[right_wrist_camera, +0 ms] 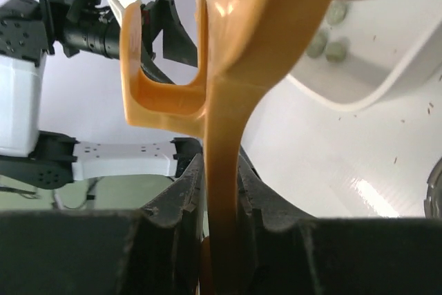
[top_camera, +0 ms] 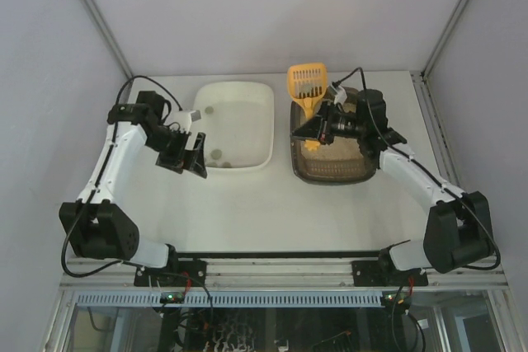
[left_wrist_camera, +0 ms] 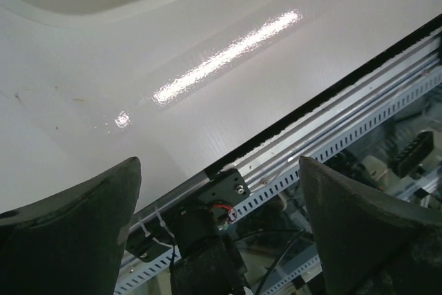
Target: Clean the litter box
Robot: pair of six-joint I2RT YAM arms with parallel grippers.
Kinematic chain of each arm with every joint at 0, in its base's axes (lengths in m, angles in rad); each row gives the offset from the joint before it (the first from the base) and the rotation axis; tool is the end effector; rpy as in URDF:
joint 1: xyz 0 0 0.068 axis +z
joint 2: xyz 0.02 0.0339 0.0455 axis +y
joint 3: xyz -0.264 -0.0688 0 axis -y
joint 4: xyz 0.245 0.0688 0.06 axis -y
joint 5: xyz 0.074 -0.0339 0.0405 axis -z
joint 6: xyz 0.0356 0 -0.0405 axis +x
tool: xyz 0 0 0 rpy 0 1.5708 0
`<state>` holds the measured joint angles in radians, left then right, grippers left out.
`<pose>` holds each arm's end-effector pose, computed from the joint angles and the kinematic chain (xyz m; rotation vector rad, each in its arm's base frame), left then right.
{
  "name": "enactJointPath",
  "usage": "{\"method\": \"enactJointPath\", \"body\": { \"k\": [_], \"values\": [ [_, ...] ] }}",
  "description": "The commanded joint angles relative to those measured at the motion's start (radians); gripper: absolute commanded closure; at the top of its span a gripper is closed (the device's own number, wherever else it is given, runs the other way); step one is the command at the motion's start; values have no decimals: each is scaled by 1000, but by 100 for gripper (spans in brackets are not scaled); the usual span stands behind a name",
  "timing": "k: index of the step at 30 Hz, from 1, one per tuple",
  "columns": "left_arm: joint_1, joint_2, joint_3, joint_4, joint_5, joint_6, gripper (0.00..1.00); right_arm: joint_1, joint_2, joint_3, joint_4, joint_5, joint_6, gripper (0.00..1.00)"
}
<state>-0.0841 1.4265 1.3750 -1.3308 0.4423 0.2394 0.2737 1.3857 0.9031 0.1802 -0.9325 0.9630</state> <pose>0.2475 -0.0362 0.3178 0.5201 2.8101 -0.6195 0.2880 0.1106 0.2841 -0.0210 2.1205 1.6635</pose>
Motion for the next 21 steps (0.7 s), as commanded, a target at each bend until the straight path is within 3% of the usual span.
{"method": "enactJointPath", "body": {
  "k": [1,8,15,21],
  "values": [
    [57,9,66,-85,148,62,0,53,11,175,-525,151,-329,100],
    [107,-11,81,-21,78,-2,0,255,243,608,-1027,526,-622,100],
    [141,-18,66,-13,85,-2,0,449,460,868,-1214,832,-687,100],
    [148,-42,14,0,70,5,0,576,608,1013,-1351,1207,-738,100]
  ]
}}
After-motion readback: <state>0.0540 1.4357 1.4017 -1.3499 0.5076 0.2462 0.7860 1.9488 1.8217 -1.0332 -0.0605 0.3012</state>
